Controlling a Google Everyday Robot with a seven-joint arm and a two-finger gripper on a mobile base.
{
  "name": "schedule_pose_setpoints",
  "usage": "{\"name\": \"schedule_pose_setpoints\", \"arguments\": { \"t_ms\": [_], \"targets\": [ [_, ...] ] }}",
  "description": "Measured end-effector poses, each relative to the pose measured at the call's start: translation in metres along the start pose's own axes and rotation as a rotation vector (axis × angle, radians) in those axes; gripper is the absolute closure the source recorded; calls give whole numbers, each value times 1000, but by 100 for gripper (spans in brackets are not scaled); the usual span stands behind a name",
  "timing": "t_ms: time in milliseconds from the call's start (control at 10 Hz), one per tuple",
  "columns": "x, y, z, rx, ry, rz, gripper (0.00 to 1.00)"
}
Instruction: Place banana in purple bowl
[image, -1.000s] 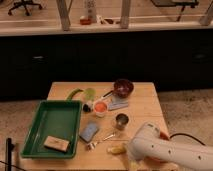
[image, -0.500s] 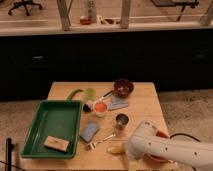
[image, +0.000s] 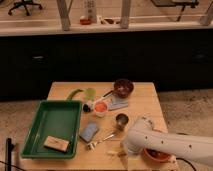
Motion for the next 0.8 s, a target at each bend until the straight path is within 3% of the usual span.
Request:
{"name": "schedule_pose_setpoints", "arguments": {
  "t_ms": [100, 600, 800],
  "targets": [
    [0, -2, 0, 1, 3, -1, 24],
    [3, -10, -3, 45, -3, 5, 75],
    [2, -9, -5, 41, -3, 1, 94]
  ]
}}
